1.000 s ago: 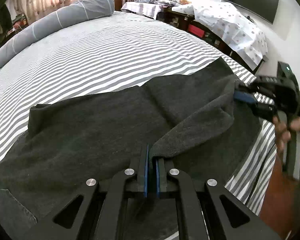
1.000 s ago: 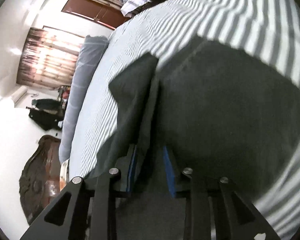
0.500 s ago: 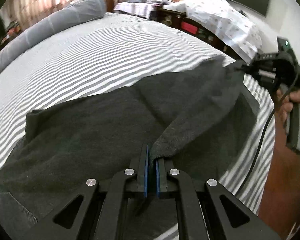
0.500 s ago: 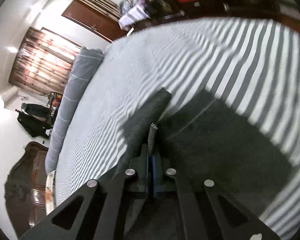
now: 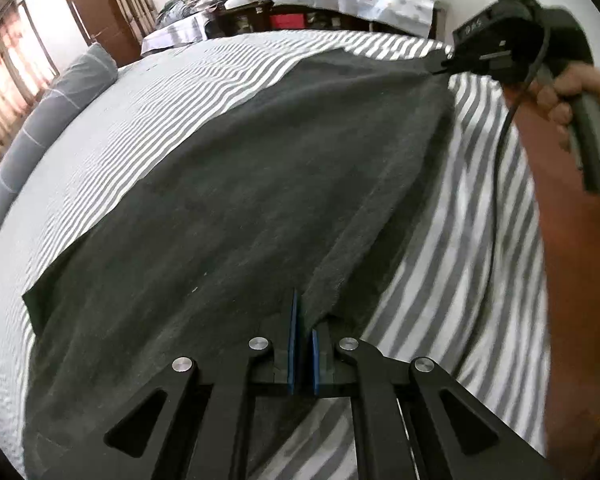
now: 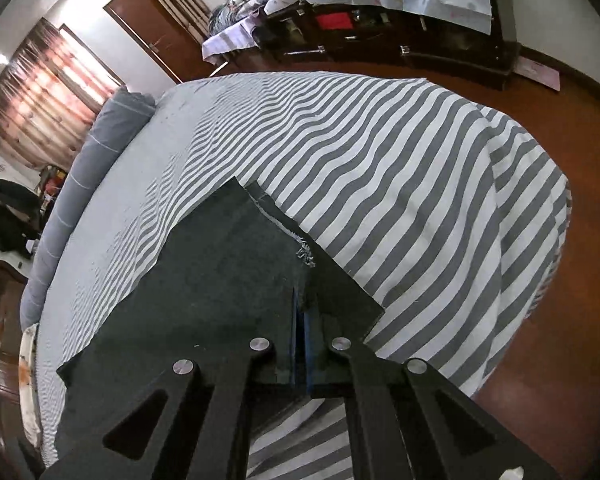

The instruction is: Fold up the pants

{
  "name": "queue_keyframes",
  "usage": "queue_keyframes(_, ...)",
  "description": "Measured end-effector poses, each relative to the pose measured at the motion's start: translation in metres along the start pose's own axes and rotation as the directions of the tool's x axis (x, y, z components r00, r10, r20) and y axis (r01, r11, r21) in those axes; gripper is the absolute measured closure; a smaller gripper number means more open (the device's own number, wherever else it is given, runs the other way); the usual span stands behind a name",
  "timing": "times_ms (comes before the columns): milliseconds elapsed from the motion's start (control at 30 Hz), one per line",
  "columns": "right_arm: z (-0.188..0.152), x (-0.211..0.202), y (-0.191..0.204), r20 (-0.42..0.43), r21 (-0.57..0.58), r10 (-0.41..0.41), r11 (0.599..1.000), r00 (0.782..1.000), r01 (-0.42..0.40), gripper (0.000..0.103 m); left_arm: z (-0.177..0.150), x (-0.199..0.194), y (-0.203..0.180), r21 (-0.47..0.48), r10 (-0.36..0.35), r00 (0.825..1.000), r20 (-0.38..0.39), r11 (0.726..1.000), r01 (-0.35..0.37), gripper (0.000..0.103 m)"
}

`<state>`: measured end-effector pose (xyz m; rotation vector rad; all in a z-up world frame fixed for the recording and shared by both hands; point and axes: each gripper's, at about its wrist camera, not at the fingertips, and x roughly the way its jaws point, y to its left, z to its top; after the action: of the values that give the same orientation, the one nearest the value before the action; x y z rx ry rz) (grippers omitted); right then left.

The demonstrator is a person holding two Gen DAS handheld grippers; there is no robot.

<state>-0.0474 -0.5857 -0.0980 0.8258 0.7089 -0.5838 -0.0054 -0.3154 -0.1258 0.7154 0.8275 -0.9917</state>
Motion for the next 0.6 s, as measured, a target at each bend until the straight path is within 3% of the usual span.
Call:
queue_keyframes(133, 0.000, -0.002, -0.002, 0.027, -0.010, -0.012, 1.000, 1.000, 0.012, 0.101, -0.002, -0.003, -0.002, 0.012, -0.032, 0.999, 0.011, 0.999, 0.032, 0.097)
queue_keyframes(267, -0.009, 0.017, -0.012, -0.030, -0.005, -0.056, 0.998, 0.998, 0.056, 0.100, -0.004, 0.012, -0.002, 0.015, -0.013, 0.999, -0.034, 1.000, 0.014, 0.096)
queue_keyframes(367, -0.010, 0.024, -0.014, -0.070, 0.012, -0.058, 0.998, 0.996, 0.059, 0.094, 0.002, 0.013, -0.001, -0.005, -0.032, 0.998, -0.050, 0.999, 0.032, 0.086)
queue_keyframes(500, -0.009, 0.004, -0.012, -0.060, 0.040, -0.063, 0.997, 0.996, 0.066, 0.056, 0.005, -0.001, 0.015, -0.111, -0.097, 0.994, -0.045, 0.990, 0.091, 0.066)
queue_keyframes(600, -0.010, -0.020, -0.006, -0.030, 0.020, -0.060, 0.998, 0.998, 0.061, 0.056, -0.001, -0.030, 0.040, -0.200, -0.128, 0.992, -0.007, 0.972, 0.124, 0.062)
